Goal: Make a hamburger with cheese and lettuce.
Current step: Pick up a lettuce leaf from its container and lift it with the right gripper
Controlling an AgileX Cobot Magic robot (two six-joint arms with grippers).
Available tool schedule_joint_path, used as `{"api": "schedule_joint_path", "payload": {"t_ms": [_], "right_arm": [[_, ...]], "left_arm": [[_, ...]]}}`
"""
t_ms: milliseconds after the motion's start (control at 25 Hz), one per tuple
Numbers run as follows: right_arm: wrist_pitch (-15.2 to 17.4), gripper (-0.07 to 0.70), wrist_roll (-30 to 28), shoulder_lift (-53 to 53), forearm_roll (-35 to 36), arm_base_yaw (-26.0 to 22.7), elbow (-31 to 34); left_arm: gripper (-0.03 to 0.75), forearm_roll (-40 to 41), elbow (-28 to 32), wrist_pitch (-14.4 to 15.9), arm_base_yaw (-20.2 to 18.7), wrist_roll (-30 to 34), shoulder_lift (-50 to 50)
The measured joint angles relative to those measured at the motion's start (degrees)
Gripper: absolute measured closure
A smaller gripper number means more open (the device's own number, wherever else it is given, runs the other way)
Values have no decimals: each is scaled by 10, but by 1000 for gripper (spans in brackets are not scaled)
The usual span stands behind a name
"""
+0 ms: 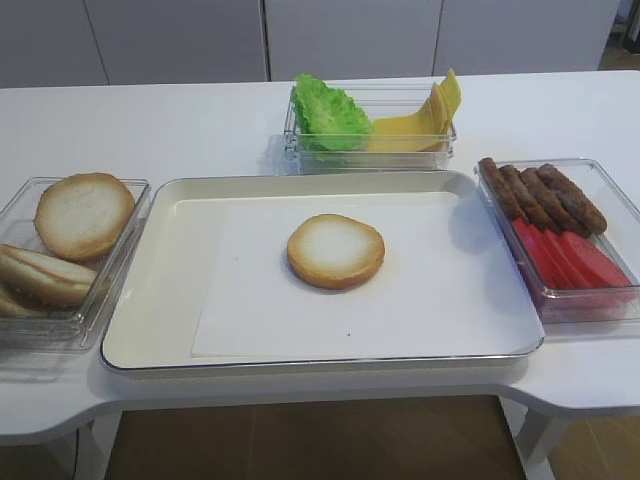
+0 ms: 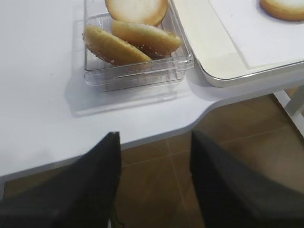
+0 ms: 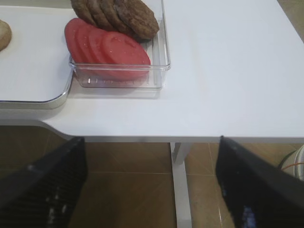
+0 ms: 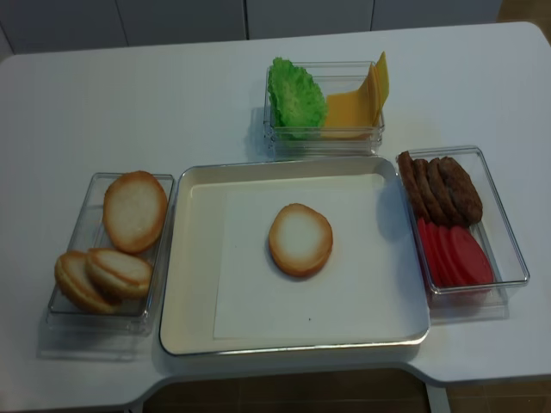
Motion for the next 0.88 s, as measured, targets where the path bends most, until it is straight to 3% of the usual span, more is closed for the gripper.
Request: {"api": "schedule_joint_path", "payload": {"t_ms": [720, 880], "right_arm": [[0, -20, 0, 0, 6, 0, 0], [-22, -20, 7, 0, 37, 0, -9]], "left_arm": [[365, 0, 0, 0, 0, 0, 0], [365, 0, 0, 0, 0, 0, 0]]}}
